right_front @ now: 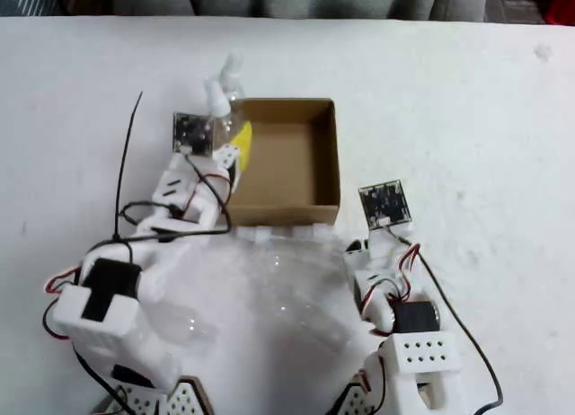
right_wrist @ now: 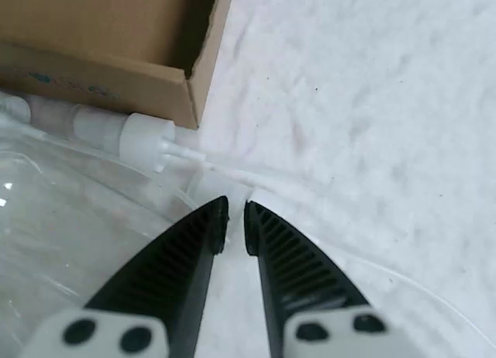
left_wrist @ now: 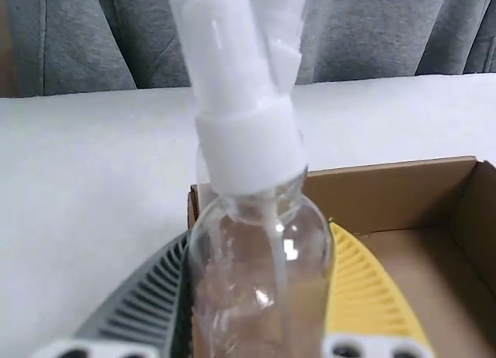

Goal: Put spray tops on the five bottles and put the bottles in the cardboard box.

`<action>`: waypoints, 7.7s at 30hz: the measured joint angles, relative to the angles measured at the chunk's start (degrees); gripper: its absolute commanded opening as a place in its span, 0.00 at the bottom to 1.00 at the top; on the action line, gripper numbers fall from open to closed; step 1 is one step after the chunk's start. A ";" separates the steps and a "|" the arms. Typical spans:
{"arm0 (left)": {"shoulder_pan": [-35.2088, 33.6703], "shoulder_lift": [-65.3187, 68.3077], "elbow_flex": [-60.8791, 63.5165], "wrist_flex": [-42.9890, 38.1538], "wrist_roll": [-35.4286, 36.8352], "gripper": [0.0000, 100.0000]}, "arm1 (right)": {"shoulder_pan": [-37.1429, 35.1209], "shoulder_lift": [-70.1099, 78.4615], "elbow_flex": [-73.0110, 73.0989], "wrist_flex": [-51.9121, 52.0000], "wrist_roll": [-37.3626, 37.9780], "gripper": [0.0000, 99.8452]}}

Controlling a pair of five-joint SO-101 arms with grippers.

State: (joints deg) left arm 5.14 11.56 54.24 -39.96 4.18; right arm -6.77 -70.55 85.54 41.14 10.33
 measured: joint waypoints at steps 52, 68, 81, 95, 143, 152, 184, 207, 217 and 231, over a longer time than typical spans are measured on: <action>-2.11 3.34 0.26 -6.07 -0.53 0.32 | 0.26 0.00 0.18 0.00 2.02 0.02; -2.29 -11.16 13.98 -4.92 -0.62 0.32 | 0.26 0.00 0.88 0.00 3.16 0.02; -9.93 -43.08 15.47 40.53 -2.37 0.31 | 0.18 0.00 0.88 0.00 3.16 0.02; -12.40 -72.97 15.47 90.46 -32.70 0.31 | 0.18 0.00 0.88 0.00 3.16 0.02; -4.22 -51.87 22.51 100.75 -58.37 0.32 | 0.18 0.00 0.88 0.00 3.16 0.02; -3.96 -51.87 23.03 99.43 -53.36 0.02 | 0.18 0.00 0.88 0.00 3.16 0.02; -5.19 -51.34 -2.55 112.97 -23.91 0.02 | 3.25 0.00 0.88 -1.85 3.34 0.02; -13.27 -51.34 14.77 94.15 -21.54 0.39 | 3.52 0.00 2.29 -2.64 13.89 0.02; -13.10 -51.34 7.82 99.43 -30.68 0.39 | 3.52 0.00 2.29 -2.64 13.89 0.02; -7.56 -32.97 -7.82 106.55 -24.09 0.38 | 3.52 0.00 2.29 -2.64 13.89 0.02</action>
State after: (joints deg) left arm -2.42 -21.41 46.42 66.59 -19.91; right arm -3.25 -70.55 87.82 38.51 24.22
